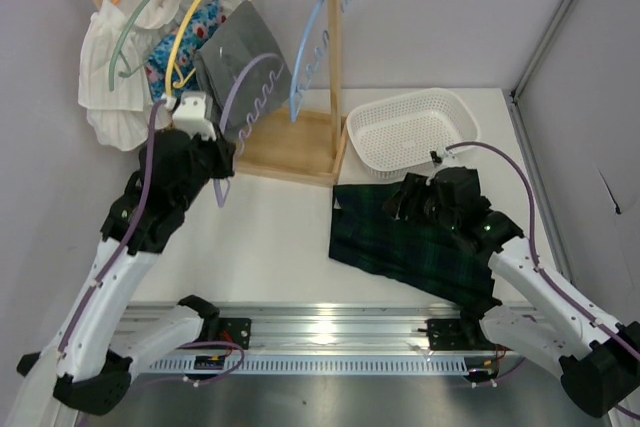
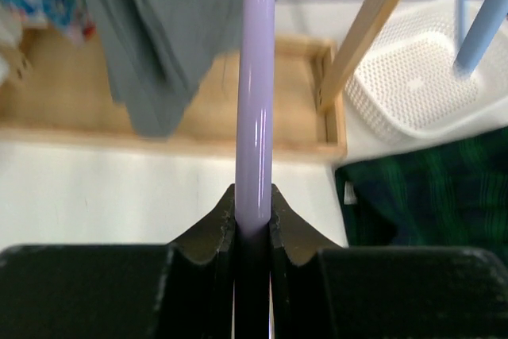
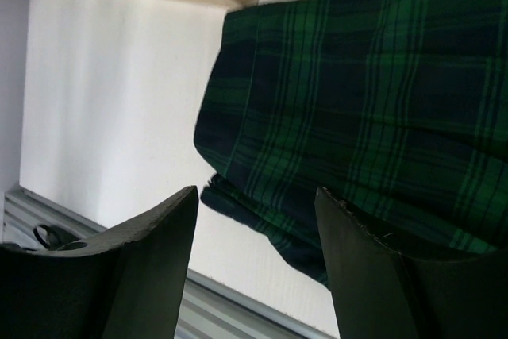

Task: Place the skirt on the hanger
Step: Grab a hanger with the left arm, then place skirt on hanger

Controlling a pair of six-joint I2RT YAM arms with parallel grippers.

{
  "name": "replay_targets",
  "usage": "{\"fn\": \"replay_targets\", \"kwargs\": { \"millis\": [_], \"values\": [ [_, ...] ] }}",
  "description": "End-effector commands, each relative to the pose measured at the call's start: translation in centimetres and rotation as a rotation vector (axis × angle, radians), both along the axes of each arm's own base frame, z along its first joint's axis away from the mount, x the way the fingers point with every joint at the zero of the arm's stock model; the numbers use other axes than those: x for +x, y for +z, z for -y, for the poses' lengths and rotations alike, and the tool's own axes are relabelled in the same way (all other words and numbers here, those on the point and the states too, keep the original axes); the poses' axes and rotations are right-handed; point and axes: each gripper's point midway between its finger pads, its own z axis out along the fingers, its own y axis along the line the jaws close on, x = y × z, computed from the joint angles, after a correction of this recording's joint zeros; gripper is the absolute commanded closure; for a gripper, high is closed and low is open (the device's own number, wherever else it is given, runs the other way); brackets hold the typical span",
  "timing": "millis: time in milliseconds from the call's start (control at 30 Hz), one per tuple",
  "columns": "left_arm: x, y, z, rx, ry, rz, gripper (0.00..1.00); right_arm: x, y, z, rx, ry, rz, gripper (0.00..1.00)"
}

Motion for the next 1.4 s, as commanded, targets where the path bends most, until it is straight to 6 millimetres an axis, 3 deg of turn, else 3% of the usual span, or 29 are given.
{"fn": "replay_targets", "kwargs": {
  "millis": [0, 33, 267, 300, 367, 400, 467, 500, 533, 567, 600, 633, 667, 767, 933, 1033, 1233, 1367],
  "values": [
    [-3.5, -0.6, -1.1, -0.125, 0.014, 0.041, 1.0, -0.9, -0.7, -1.2, 0.025, 0.03, -0.002, 0.32],
    [-4.3, -0.9, -1.1, -0.147, -0.001, 0.047, 1.0, -1.2, -1.1, -1.5, 0.023, 0.038, -0.004, 0.31],
    [-8.7, -7.6, -0.1, -0.227, -0.099, -0.089, 1.0, -3.8, -3.4, -4.2, 0.003, 0.057, 0.005, 0.28],
    [-9.3, -9.3, -0.2, -0.244, -0.094, -0.103, 1.0, -5.0, -4.1, -5.2, -0.017, 0.091, 0.004, 0.28],
    [-9.9, -9.8, -0.3, -0.274, -0.095, -0.096, 1.0, -5.0, -4.8, -5.6, -0.061, 0.056, 0.028, 0.26],
    [-10.1, -11.6, -0.1, -0.294, -0.089, -0.133, 1.0, -6.1, -5.3, -6.6, -0.079, 0.089, 0.032, 0.24],
    [-10.8, -10.9, 0.4, -0.368, -0.128, -0.081, 1.0, -5.9, -6.4, -7.0, -0.149, 0.065, 0.04, 0.17],
    [-10.8, -13.6, 0.8, -0.394, -0.119, -0.133, 1.0, -6.5, -6.9, -7.6, -0.174, 0.083, 0.042, 0.13],
    [-11.4, -13.2, 1.1, -0.434, -0.145, -0.11, 1.0, -6.0, -6.3, -7.8, -0.189, 0.061, 0.065, 0.07],
    [-11.6, -13.5, 1.2, -0.456, -0.145, -0.112, 1.0, -6.1, -7.1, -8.0, -0.234, 0.063, 0.062, 0.04],
    [-11.5, -15.8, 1.3, -0.477, -0.125, -0.157, 1.0, -6.2, -7.2, -8.2, -0.258, 0.065, 0.074, 0.03],
    [-11.9, -14.8, 1.2, -0.512, -0.135, -0.11, 1.0, -6.2, -6.7, -8.9, -0.266, 0.067, 0.099, 0.01],
    [-12.1, -14.5, 1.1, -0.536, -0.136, -0.093, 1.0, -6.2, -7.4, -9.3, -0.3, 0.078, 0.101, 0.01],
    [-12.3, -14.2, 0.2, -0.569, -0.09, -0.063, 1.0, -6.2, -7.2, -10.5, -0.388, 0.114, 0.157, 0.01],
    [-11.6, -15.3, 0.8, -0.599, -0.089, -0.081, 1.0, -5.7, -5.4, -11.4, -0.564, 0.278, 0.349, 0.01],
    [-11.3, -16.1, 1.2, -0.6, -0.094, -0.093, 1.0, -6.1, -4.8, -12.1, -0.548, 0.402, 0.425, 0.01],
    [-11.2, -16.5, 1.2, -0.599, -0.098, -0.084, 1.0, -5.8, -7.1, -9.7, -0.651, 0.522, 0.415, 0.01],
    [-10.9, -16.8, 1.4, -0.581, -0.102, -0.091, 1.0, -7.1, -8.5, -10.1, -0.661, 0.64, 0.423, 0.01]
  ]
}}
